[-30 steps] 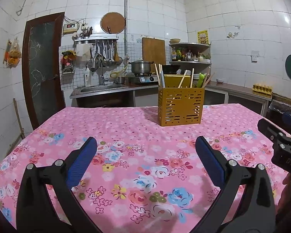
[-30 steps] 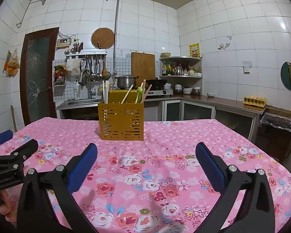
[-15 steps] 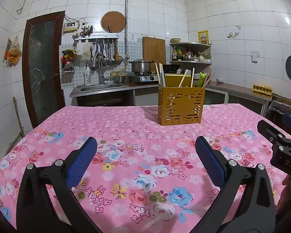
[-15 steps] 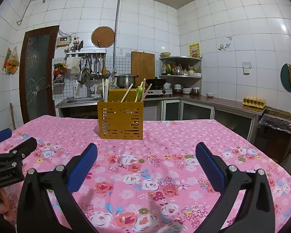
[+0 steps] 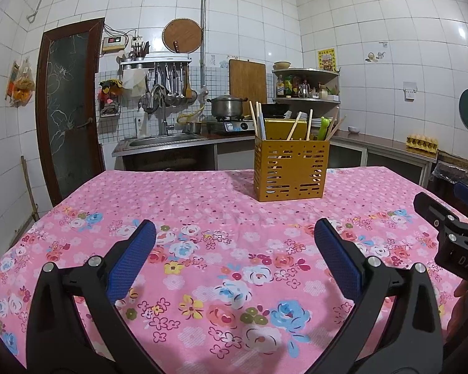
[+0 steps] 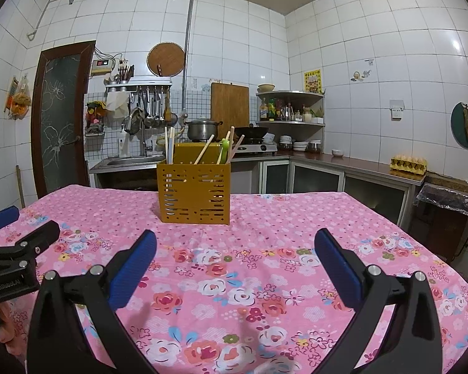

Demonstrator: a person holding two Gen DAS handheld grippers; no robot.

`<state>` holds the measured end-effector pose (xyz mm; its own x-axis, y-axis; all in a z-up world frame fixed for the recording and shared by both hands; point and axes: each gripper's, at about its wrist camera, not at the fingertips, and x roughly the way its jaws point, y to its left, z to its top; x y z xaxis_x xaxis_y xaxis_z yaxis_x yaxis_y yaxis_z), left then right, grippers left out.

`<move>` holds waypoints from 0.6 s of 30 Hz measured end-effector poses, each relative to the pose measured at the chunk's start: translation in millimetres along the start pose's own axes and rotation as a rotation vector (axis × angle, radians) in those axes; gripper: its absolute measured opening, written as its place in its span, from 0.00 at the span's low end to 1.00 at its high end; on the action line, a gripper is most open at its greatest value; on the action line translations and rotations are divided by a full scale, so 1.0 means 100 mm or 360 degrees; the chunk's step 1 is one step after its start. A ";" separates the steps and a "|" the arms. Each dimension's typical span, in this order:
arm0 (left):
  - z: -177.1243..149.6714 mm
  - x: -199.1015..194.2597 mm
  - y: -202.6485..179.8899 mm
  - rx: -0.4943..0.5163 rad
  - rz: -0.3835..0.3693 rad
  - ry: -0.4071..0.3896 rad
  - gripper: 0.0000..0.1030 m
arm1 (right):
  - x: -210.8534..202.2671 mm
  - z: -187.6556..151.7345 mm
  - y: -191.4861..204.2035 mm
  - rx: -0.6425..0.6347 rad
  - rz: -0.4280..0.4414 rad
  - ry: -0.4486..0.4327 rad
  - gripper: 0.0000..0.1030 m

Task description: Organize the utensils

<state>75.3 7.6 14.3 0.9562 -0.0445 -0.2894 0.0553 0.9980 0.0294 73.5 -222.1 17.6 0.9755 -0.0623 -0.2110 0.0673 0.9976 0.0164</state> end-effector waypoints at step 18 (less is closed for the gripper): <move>0.00 -0.02 0.00 0.0005 -0.0003 -0.0007 0.95 | 0.00 0.00 0.00 -0.0003 -0.0003 -0.0003 0.96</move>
<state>73.6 7.3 15.1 0.9573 -0.0468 -0.2853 0.0583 0.9978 0.0320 73.0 -222.2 17.9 0.9758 -0.0645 -0.2091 0.0690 0.9975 0.0143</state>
